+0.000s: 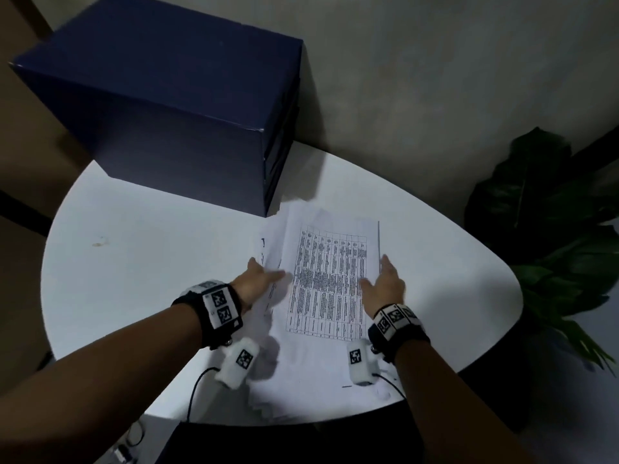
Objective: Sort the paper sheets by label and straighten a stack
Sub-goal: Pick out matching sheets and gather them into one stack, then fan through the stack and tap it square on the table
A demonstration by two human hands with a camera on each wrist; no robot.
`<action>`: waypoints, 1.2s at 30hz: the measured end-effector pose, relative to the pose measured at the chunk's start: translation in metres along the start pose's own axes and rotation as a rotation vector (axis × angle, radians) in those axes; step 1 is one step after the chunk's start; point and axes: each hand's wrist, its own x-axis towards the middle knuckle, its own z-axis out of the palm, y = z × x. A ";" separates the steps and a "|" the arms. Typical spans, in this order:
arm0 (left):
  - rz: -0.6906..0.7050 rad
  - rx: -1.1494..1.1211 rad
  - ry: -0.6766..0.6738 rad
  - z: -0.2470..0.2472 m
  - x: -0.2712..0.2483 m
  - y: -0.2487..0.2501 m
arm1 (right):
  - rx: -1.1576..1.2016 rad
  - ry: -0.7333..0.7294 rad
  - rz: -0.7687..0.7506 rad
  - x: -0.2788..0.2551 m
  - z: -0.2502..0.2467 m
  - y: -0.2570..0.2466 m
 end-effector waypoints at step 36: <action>0.743 0.253 0.095 -0.042 -0.082 0.095 | 0.894 0.238 -0.341 -0.095 -0.095 -0.109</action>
